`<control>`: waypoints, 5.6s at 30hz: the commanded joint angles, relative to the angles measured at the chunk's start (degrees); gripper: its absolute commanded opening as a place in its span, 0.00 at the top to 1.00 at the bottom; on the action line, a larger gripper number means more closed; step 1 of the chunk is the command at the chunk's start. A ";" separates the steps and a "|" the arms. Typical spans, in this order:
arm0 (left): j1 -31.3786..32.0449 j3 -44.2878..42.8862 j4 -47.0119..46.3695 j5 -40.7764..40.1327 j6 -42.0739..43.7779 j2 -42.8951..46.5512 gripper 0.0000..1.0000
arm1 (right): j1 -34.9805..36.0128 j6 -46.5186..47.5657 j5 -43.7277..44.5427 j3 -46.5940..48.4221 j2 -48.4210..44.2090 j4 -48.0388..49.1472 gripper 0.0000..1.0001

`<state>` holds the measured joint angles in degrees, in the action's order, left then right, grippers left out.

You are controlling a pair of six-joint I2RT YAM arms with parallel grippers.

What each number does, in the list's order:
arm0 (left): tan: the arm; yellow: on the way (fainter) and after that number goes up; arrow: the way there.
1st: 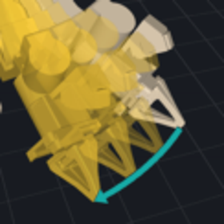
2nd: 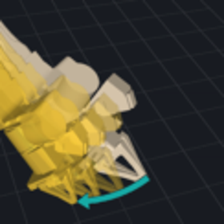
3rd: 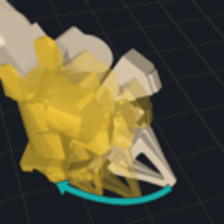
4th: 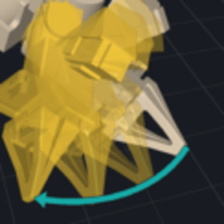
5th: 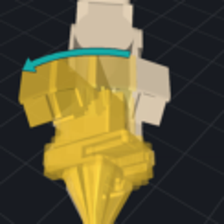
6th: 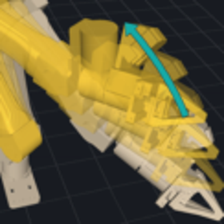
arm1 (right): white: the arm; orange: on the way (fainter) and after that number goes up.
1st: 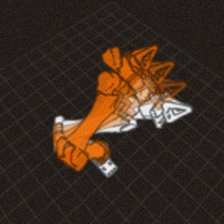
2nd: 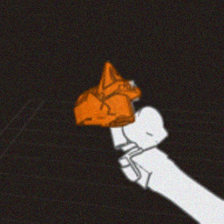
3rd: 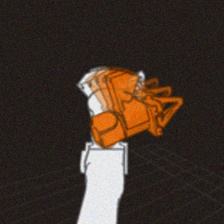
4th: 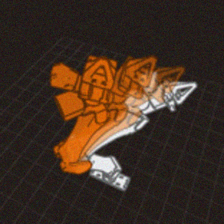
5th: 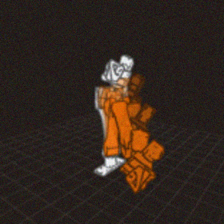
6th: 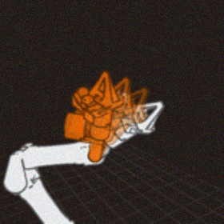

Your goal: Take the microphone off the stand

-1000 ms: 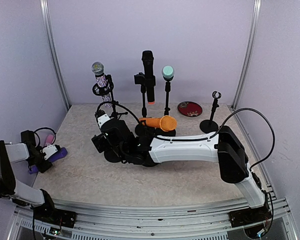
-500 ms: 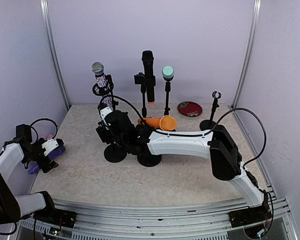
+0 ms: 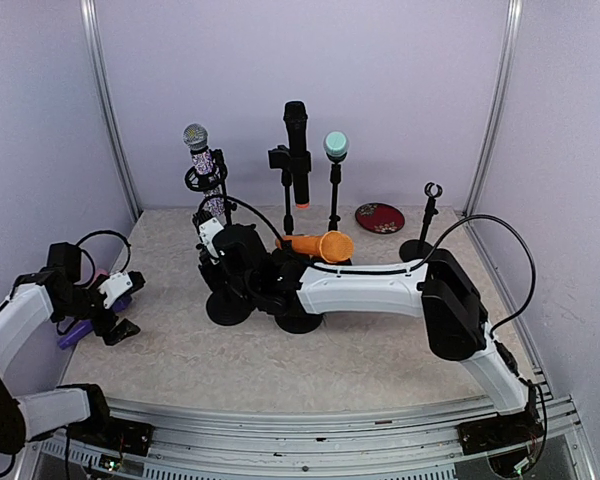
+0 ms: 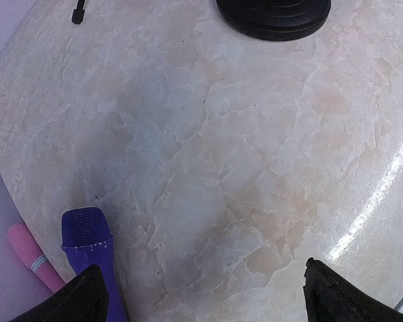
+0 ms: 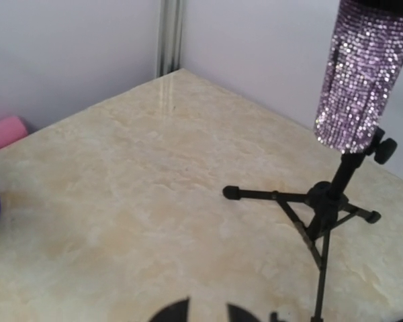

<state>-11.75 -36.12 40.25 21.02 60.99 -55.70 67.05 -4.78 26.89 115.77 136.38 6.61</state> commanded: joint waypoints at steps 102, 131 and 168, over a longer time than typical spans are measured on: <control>5.04 -6.04 1.00 0.75 -7.75 0.37 0.01 | -49.29 -1.02 -15.08 -48.66 -42.25 7.34 0.08; 5.44 -9.30 3.04 7.20 -12.43 -0.52 0.01 | -3.36 2.43 -12.29 -65.04 -76.32 2.88 0.00; 35.30 -16.38 -14.40 3.35 -38.95 -14.43 0.08 | -0.63 -4.53 -11.33 -51.19 -48.32 15.95 1.00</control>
<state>21.78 -50.22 30.52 24.62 25.10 -68.55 64.34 -6.90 19.03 61.73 83.99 16.71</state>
